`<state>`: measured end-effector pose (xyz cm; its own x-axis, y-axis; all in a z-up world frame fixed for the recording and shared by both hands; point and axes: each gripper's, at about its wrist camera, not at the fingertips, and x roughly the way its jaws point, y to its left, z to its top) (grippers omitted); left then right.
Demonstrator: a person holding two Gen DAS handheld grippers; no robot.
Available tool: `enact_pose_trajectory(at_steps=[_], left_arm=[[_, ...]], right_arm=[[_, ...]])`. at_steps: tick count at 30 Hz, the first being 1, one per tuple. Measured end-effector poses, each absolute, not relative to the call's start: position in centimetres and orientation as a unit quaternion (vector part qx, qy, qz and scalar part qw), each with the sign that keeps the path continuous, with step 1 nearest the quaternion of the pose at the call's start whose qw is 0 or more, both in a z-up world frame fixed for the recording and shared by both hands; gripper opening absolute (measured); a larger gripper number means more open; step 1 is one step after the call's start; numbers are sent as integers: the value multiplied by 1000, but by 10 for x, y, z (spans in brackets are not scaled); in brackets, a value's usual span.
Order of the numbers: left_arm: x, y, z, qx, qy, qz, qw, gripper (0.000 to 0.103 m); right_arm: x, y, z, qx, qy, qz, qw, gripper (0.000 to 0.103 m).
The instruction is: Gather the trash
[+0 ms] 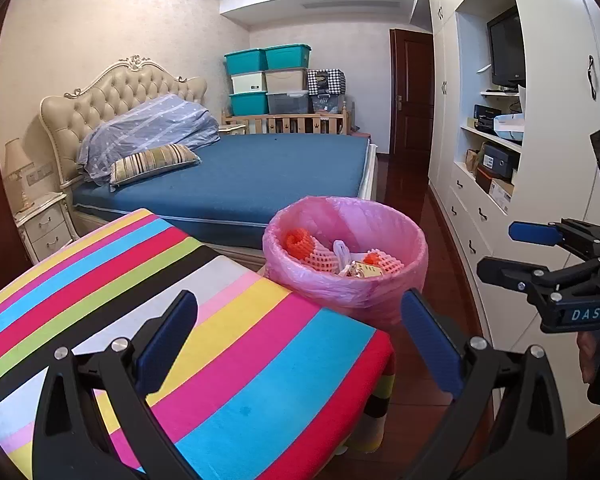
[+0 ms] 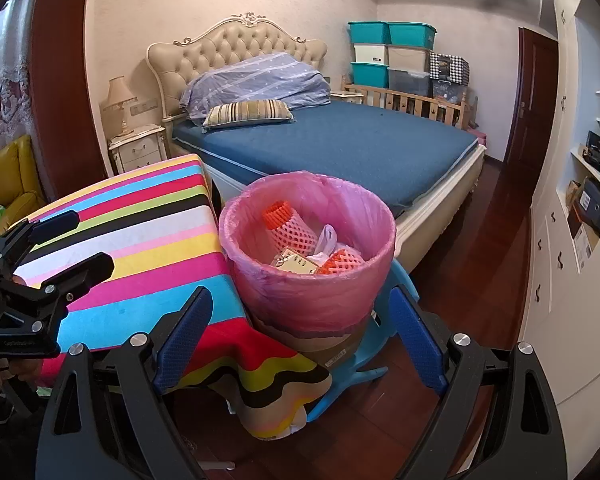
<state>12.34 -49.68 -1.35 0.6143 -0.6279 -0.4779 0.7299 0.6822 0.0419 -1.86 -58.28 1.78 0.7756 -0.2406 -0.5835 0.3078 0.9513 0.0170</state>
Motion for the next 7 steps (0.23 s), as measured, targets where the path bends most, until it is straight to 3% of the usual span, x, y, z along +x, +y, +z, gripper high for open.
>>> enact_pose_trajectory(at_steps=[7], left_arm=[[127,-493,-15,120,221,-374,893,99]], right_arm=[[-19,-581,15,56,302,-146,940,84]])
